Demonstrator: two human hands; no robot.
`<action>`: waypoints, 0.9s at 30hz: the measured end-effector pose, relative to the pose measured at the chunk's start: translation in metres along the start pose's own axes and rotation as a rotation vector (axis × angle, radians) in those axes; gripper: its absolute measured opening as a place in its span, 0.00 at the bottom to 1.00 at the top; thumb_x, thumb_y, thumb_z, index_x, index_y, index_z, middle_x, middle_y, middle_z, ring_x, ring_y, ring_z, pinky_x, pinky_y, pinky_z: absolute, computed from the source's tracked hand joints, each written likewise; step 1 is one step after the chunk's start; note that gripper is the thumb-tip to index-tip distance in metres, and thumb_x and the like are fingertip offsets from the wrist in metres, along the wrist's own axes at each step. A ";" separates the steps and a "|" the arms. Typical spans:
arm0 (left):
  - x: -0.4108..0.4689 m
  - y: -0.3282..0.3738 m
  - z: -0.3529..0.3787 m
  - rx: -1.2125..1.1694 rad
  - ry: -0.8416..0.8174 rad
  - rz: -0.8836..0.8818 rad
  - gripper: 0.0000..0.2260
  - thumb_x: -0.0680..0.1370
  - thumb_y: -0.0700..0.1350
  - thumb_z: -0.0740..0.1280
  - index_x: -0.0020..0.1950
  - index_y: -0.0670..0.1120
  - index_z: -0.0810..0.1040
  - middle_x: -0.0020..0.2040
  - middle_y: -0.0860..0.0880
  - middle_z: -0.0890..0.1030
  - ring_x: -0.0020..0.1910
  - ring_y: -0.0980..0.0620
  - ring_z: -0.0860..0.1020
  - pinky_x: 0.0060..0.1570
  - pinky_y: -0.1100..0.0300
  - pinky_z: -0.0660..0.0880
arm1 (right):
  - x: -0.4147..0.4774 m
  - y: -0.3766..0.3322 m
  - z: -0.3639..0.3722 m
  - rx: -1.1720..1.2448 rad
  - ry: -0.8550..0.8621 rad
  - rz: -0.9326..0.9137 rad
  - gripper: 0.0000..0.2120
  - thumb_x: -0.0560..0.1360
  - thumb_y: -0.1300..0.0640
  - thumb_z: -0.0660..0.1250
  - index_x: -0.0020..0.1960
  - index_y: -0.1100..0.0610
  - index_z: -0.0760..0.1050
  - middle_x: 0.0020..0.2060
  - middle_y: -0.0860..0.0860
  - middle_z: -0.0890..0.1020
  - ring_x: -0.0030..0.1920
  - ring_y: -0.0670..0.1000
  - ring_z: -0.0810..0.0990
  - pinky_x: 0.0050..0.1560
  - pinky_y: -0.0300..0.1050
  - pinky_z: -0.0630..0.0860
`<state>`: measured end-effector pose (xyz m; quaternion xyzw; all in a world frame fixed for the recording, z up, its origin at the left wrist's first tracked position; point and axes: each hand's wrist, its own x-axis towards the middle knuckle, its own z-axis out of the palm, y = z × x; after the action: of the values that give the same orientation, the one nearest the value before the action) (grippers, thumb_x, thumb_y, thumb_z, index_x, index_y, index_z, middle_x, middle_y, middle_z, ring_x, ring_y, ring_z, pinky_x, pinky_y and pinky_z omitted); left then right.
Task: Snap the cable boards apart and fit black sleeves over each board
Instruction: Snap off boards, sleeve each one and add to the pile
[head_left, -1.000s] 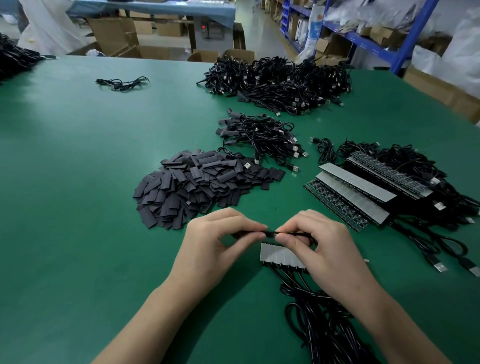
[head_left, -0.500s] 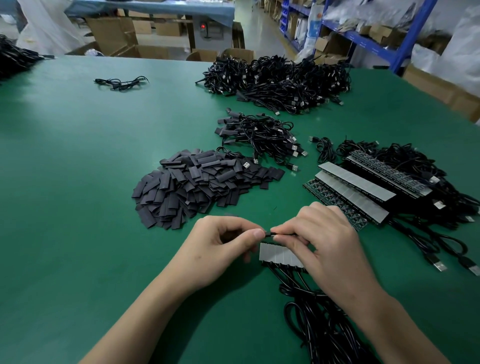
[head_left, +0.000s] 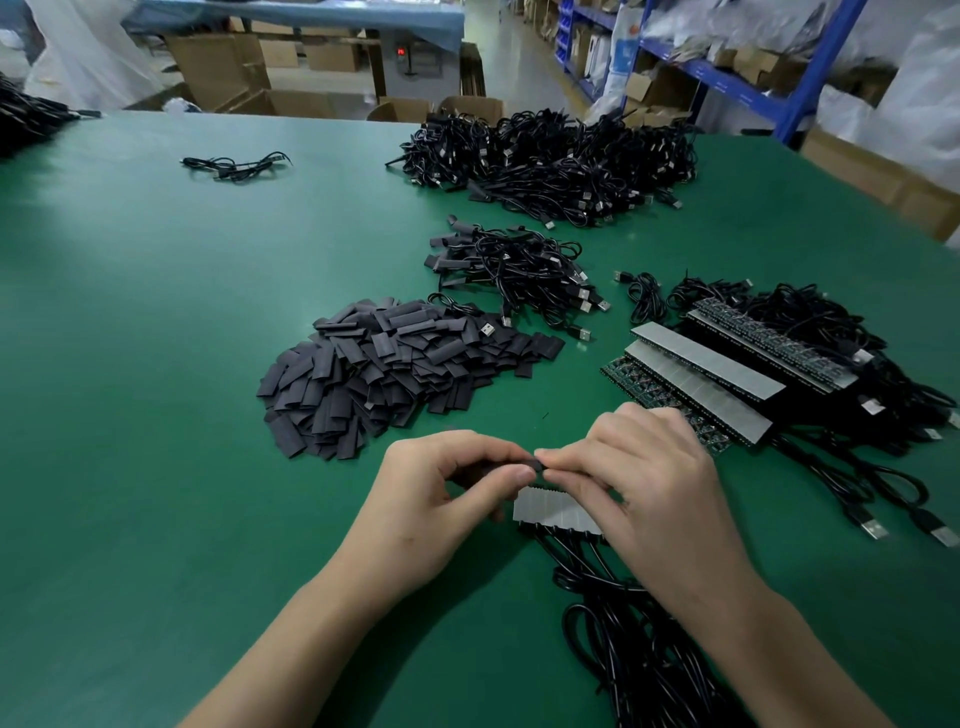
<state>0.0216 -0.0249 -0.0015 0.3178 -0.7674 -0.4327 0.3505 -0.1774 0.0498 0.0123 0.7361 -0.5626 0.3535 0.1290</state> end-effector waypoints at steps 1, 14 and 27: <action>0.000 0.000 0.001 0.013 0.008 0.009 0.05 0.79 0.50 0.72 0.52 0.53 0.87 0.38 0.53 0.84 0.36 0.53 0.82 0.40 0.64 0.77 | 0.000 0.000 0.000 0.013 -0.003 0.008 0.11 0.81 0.49 0.68 0.48 0.54 0.86 0.35 0.46 0.77 0.38 0.52 0.76 0.44 0.49 0.71; 0.004 0.004 -0.003 0.043 0.284 0.076 0.13 0.72 0.53 0.77 0.55 0.53 0.86 0.43 0.57 0.85 0.43 0.54 0.84 0.48 0.65 0.78 | 0.001 -0.008 -0.001 0.354 -0.117 0.387 0.04 0.77 0.51 0.73 0.44 0.46 0.81 0.39 0.41 0.81 0.47 0.45 0.78 0.50 0.47 0.73; 0.003 0.010 0.004 0.137 0.404 0.145 0.09 0.76 0.45 0.73 0.56 0.48 0.87 0.39 0.57 0.86 0.42 0.59 0.84 0.49 0.72 0.75 | -0.005 -0.004 0.006 0.354 -0.150 0.501 0.05 0.77 0.49 0.72 0.43 0.44 0.81 0.36 0.40 0.82 0.47 0.45 0.78 0.44 0.41 0.72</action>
<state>0.0150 -0.0212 0.0061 0.3650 -0.7303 -0.2807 0.5047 -0.1721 0.0508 0.0056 0.6095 -0.6641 0.4117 -0.1342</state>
